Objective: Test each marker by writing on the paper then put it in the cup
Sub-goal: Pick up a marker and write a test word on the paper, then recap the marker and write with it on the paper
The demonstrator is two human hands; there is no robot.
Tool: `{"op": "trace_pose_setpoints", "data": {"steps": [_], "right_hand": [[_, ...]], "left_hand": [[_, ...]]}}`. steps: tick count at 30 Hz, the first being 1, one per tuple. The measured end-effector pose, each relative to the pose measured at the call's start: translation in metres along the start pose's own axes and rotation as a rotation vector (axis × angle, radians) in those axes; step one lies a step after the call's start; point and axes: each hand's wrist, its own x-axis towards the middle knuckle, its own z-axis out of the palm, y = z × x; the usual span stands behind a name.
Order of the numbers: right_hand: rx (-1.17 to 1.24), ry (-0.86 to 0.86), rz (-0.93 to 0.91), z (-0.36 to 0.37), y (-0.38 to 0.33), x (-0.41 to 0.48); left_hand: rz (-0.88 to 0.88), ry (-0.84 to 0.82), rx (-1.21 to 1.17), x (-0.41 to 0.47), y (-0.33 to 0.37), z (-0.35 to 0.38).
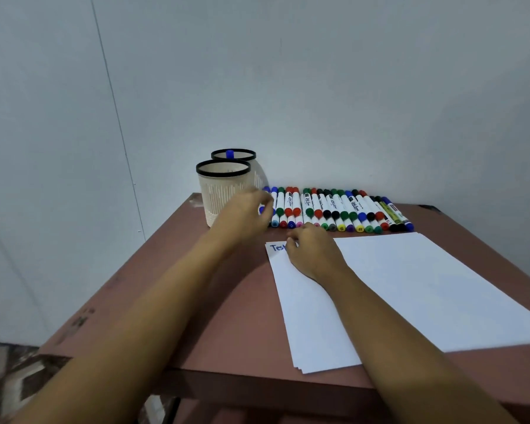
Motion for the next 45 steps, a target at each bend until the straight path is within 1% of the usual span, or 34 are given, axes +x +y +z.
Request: {"op": "trace_pose_setpoints", "data": {"steps": [2, 4, 8, 10, 13, 15, 17, 19, 21, 24, 26, 29, 31, 35, 38, 41, 43, 45], "right_hand": [[-0.012, 0.007, -0.002, 0.001, 0.001, 0.000], [-0.030, -0.001, -0.006, 0.000, 0.000, 0.000], [-0.161, -0.060, -0.047, -0.002, -0.004, -0.001], [-0.191, -0.115, -0.063, -0.005, -0.005, 0.000], [-0.072, -0.203, -0.035, -0.022, -0.007, 0.008], [0.010, -0.170, 0.024, -0.038, 0.001, 0.020], [0.035, -0.059, 0.095, -0.054, 0.019, 0.034], [0.000, 0.038, 0.210, -0.066, 0.044, 0.042], [-0.052, 0.075, 0.321, -0.070, 0.069, 0.045], [-0.201, 0.040, 0.448, -0.074, 0.093, 0.041], [-0.254, 0.000, 0.505, -0.078, 0.099, 0.036], [-0.353, -0.052, 0.515, -0.079, 0.107, 0.034], [-0.367, -0.074, 0.522, -0.072, 0.109, 0.038], [-0.180, 0.089, 0.613, -0.064, 0.111, 0.045], [-0.090, 0.211, 0.634, -0.064, 0.111, 0.044], [0.086, 0.362, 0.607, -0.070, 0.100, 0.043], [0.213, 0.454, 0.555, -0.075, 0.085, 0.042], [0.360, 0.486, 0.493, -0.080, 0.067, 0.038]], "left_hand": [[0.004, -0.127, 0.055, -0.014, -0.008, 0.013], [0.001, -0.219, 0.107, -0.021, -0.014, 0.017], [-0.021, -0.333, 0.109, -0.028, -0.015, 0.017], [-0.025, -0.345, 0.099, -0.028, -0.013, 0.018], [-0.041, -0.343, 0.089, -0.026, -0.016, 0.019], [-0.047, -0.352, 0.091, -0.025, -0.018, 0.020], [-0.051, -0.357, 0.093, -0.025, -0.018, 0.021], [-0.047, -0.356, 0.094, -0.024, -0.018, 0.021], [-0.047, -0.355, 0.095, -0.024, -0.018, 0.022], [-0.051, -0.361, 0.096, -0.023, -0.020, 0.023], [-0.051, -0.365, 0.094, -0.022, -0.021, 0.024], [-0.053, -0.363, 0.085, -0.022, -0.023, 0.025], [-0.049, -0.367, 0.086, -0.022, -0.023, 0.026], [-0.048, -0.367, 0.084, -0.022, -0.023, 0.025], [-0.047, -0.363, 0.084, -0.023, -0.021, 0.024], [-0.050, -0.362, 0.074, -0.023, -0.021, 0.023], [-0.054, -0.349, 0.061, -0.023, -0.021, 0.022], [-0.055, -0.312, 0.042, -0.023, -0.020, 0.021]]}}
